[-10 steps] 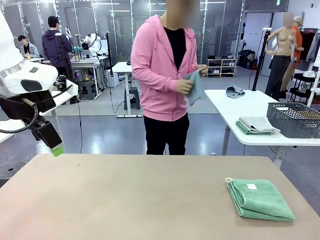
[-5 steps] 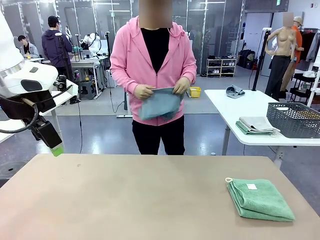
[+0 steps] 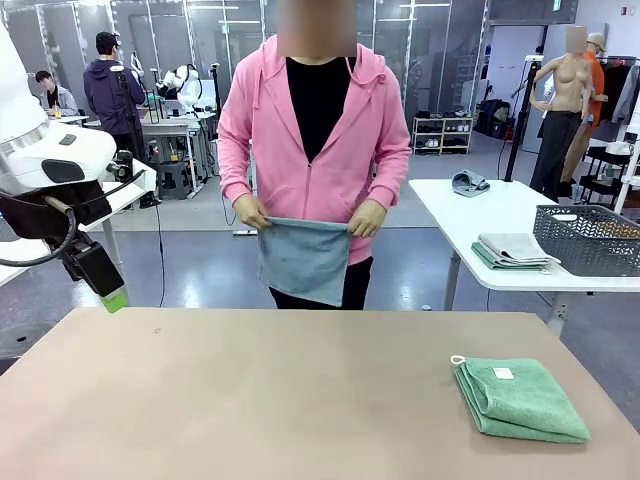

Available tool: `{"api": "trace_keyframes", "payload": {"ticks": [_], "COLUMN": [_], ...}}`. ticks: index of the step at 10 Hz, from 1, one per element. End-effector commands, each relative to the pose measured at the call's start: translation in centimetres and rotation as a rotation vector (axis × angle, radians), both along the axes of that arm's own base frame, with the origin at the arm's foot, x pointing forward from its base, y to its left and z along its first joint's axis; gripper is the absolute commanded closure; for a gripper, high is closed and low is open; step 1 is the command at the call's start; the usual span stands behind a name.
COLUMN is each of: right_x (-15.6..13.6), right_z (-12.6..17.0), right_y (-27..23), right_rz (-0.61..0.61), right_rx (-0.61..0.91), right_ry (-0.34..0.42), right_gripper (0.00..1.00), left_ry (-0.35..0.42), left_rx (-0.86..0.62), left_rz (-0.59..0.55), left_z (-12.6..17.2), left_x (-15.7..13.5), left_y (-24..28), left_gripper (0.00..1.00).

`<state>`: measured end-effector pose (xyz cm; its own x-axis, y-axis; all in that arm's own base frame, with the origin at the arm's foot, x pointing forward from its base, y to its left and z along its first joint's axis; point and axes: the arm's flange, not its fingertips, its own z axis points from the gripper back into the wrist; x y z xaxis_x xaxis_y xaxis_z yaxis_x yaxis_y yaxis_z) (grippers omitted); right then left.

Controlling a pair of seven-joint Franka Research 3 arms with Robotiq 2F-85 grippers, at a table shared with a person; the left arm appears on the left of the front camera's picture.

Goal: Fold the towels and place them in the basket.
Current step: When a person lays out a Towel with hook on the table, fold it in half twice.

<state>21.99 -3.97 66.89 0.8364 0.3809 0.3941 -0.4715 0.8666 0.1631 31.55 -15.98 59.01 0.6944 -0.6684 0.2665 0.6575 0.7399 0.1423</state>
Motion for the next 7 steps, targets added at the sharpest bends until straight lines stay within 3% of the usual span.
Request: {"api": "trace_keyframes", "payload": {"ticks": [1,7], "right_x": [-0.22,-0.22], "right_z": [0.07,0.07], "right_y": [-0.05,-0.05], "right_rz": [-0.014,-0.014], "right_rx": [-0.003,-0.003], "right_ry": [0.014,0.014], "right_gripper": [0.12,0.12], "left_ry": [-0.008,-0.008], "left_rx": [0.007,0.007], "left_rz": [0.018,0.018], "left_z": [0.29,0.29], "left_x": [0.10,0.10], "left_y": [-0.25,-0.25], "left_gripper": [0.00,0.00]}}
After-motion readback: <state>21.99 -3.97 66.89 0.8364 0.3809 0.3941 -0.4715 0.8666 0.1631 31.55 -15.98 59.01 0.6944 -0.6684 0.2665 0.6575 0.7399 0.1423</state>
